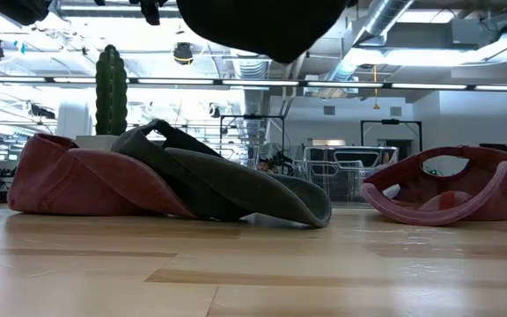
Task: Pick & Place hat
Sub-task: Put the right black cap into the transparent bin
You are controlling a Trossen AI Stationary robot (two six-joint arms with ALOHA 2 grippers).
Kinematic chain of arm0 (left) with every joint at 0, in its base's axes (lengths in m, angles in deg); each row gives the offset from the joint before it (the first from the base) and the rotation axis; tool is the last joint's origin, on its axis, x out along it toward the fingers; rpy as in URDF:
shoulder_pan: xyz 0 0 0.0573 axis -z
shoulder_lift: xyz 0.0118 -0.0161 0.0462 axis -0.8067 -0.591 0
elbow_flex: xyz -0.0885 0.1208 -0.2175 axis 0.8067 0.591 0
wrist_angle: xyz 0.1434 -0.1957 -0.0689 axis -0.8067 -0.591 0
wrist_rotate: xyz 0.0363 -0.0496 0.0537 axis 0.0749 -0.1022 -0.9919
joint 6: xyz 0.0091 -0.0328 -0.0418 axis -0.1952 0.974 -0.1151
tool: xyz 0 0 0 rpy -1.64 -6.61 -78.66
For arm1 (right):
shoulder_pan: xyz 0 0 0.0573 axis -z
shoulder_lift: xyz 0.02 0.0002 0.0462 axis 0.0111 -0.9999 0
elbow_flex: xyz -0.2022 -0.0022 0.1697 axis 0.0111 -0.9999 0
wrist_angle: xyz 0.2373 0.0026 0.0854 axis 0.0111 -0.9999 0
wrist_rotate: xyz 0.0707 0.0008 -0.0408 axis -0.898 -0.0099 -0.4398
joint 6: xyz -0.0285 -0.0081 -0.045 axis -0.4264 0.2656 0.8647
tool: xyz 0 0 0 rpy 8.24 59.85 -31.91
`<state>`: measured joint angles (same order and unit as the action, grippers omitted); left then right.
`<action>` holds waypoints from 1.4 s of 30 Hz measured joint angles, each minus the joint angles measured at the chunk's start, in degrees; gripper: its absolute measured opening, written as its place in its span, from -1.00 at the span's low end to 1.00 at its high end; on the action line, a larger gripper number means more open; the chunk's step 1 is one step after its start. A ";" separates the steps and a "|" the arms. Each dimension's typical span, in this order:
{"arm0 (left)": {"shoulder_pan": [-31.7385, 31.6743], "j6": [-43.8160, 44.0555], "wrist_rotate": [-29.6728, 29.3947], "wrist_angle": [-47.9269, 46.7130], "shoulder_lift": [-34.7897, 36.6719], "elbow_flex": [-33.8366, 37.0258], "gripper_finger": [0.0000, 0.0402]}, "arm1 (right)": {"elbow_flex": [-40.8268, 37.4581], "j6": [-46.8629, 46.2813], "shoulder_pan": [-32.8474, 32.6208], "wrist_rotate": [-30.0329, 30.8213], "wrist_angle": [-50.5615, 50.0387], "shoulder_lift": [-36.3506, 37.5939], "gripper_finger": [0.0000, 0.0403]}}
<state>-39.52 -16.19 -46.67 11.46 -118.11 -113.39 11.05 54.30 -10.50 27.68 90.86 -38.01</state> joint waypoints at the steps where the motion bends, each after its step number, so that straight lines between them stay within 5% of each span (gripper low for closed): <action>1: -0.08 0.02 0.16 0.00 0.00 0.00 -0.93 | 0.00 0.01 -0.42 0.13 -0.20 0.71 -1.00; 15: -4.43 4.37 8.31 2.22 -1.77 -0.02 -0.93 | -0.04 2.32 2.17 -1.47 -1.27 0.74 -0.95; 30: -6.34 7.90 15.18 3.64 -3.71 -0.02 -0.93 | 1.68 6.91 7.46 -0.36 -9.37 -1.08 -0.18; 42: -6.00 7.97 15.25 2.20 -3.30 -0.02 -0.93 | 1.70 12.96 10.91 9.35 -12.29 1.97 -0.18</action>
<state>-45.52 -8.22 -31.42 13.66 -121.41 -113.41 12.76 67.26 0.41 37.03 78.58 -36.04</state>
